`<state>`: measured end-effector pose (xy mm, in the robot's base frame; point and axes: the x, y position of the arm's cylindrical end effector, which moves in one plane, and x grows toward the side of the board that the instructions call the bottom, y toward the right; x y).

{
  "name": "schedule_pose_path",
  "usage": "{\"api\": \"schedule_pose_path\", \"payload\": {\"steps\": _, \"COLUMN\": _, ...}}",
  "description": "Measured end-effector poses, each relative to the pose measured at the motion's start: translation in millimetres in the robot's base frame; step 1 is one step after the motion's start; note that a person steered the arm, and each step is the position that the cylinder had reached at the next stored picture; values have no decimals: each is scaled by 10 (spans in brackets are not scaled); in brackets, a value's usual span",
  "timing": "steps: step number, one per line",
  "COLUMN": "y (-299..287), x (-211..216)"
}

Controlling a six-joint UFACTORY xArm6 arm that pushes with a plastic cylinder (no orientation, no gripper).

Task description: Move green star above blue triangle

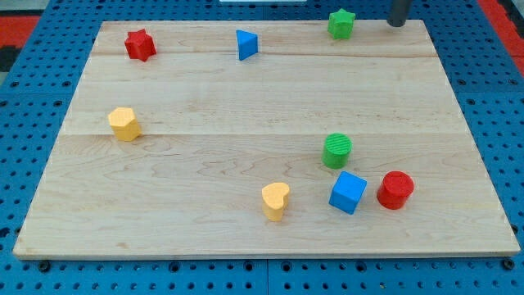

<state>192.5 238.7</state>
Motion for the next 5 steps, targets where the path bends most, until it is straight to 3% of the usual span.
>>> {"api": "schedule_pose_path", "payload": {"steps": 1, "y": -477, "x": -9}}
{"api": "schedule_pose_path", "payload": {"steps": 2, "y": -1831, "x": 110}}
{"api": "schedule_pose_path", "payload": {"steps": 3, "y": -2387, "x": 863}}
{"api": "schedule_pose_path", "payload": {"steps": 4, "y": -1995, "x": 1205}}
{"api": "schedule_pose_path", "payload": {"steps": 5, "y": -1621, "x": 1133}}
